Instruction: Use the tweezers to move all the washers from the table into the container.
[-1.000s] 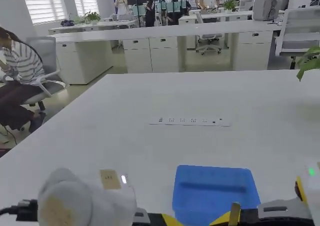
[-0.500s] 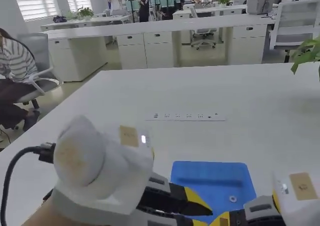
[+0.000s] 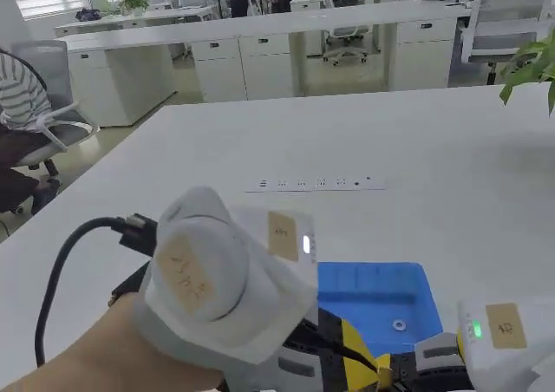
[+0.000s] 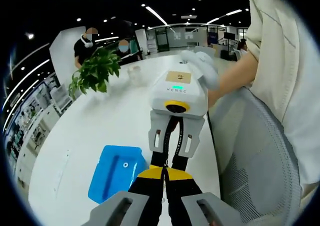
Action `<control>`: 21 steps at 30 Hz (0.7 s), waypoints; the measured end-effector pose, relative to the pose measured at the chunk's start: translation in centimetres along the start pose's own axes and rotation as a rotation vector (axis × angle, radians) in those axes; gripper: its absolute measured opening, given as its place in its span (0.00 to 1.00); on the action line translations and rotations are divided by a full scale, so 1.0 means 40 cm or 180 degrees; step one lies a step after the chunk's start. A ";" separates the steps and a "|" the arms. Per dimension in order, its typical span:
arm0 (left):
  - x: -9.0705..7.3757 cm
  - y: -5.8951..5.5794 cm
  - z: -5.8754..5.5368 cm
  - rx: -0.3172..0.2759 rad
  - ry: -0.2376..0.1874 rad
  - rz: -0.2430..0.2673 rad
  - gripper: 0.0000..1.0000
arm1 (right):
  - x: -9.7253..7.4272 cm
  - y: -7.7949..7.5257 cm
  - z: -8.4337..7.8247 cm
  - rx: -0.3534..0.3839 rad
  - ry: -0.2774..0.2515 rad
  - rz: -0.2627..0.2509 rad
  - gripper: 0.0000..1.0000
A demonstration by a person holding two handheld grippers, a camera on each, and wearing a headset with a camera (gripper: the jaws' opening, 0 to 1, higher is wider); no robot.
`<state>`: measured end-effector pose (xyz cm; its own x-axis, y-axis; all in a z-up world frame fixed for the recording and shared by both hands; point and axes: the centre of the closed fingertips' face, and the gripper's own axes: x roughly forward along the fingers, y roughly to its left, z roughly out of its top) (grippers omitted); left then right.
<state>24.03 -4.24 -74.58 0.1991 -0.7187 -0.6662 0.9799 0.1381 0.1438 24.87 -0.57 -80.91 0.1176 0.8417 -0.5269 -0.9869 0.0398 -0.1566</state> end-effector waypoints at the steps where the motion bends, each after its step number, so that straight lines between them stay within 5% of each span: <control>1: 0.000 0.007 0.001 -0.0035 -0.0020 0.0011 0.00 | 0.002 -0.002 -0.001 0.0023 -0.0015 0.0003 0.02; 4: 0.002 0.008 0.000 -0.0124 -0.0053 -0.0057 0.07 | 0.005 -0.005 -0.004 0.0042 -0.0023 -0.0012 0.02; 10: 0.011 0.005 0.001 -0.0083 -0.0090 -0.0195 0.02 | 0.014 -0.013 -0.008 0.0085 -0.0043 -0.0029 0.03; 21: 0.035 0.009 -0.020 -0.0024 0.0085 -0.0309 0.00 | 0.037 -0.019 -0.029 0.0240 -0.0087 -0.0040 0.04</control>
<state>24.66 -4.65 -76.03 0.1032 -0.7105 -0.6961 0.9947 0.0739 0.0720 25.91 0.02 -82.56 0.1280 0.8553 -0.5021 -0.9910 0.0901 -0.0991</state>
